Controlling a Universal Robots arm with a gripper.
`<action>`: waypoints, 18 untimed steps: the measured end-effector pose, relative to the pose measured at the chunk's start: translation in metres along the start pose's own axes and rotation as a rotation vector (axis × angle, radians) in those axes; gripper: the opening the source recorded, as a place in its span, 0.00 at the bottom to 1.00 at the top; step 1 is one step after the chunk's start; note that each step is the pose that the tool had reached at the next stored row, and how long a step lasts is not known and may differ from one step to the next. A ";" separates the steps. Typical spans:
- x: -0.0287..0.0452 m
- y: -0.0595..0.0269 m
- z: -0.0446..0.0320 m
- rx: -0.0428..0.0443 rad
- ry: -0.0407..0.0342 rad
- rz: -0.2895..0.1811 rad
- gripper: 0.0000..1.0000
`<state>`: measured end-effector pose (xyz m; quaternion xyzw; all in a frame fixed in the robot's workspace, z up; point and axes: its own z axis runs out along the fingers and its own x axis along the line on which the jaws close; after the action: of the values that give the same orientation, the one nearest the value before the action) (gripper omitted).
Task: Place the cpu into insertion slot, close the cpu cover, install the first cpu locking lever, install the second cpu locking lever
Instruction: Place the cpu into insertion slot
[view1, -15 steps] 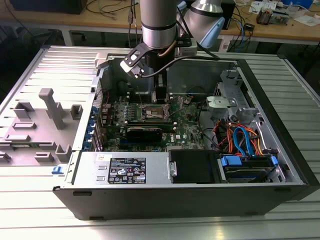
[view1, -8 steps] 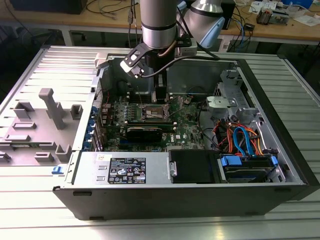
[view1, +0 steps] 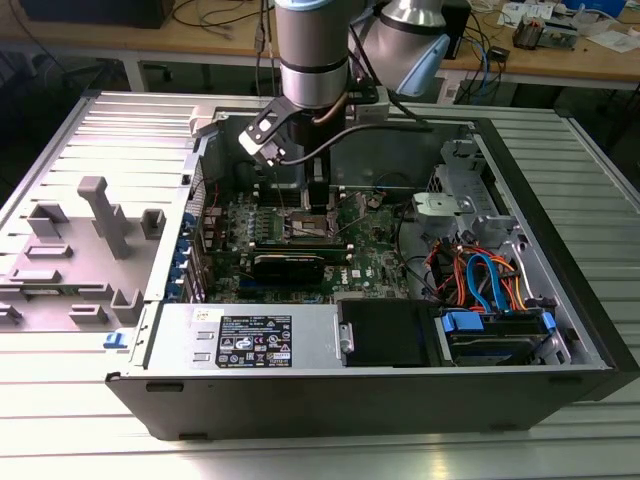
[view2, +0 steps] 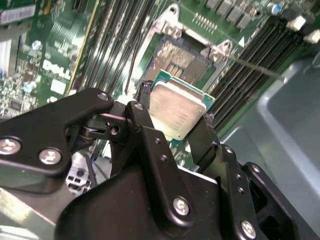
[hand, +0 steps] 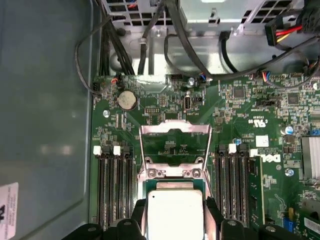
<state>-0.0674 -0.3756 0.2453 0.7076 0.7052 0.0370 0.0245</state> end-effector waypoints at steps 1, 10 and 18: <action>0.0002 -0.0025 0.0032 -0.0002 -0.0001 0.000 0.55; 0.0004 -0.0077 0.0206 -0.0001 0.0001 -0.003 0.55; -0.0002 -0.0106 0.0391 0.0002 0.0015 -0.018 0.55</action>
<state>-0.0746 -0.3751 0.2054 0.7010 0.7117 0.0372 0.0242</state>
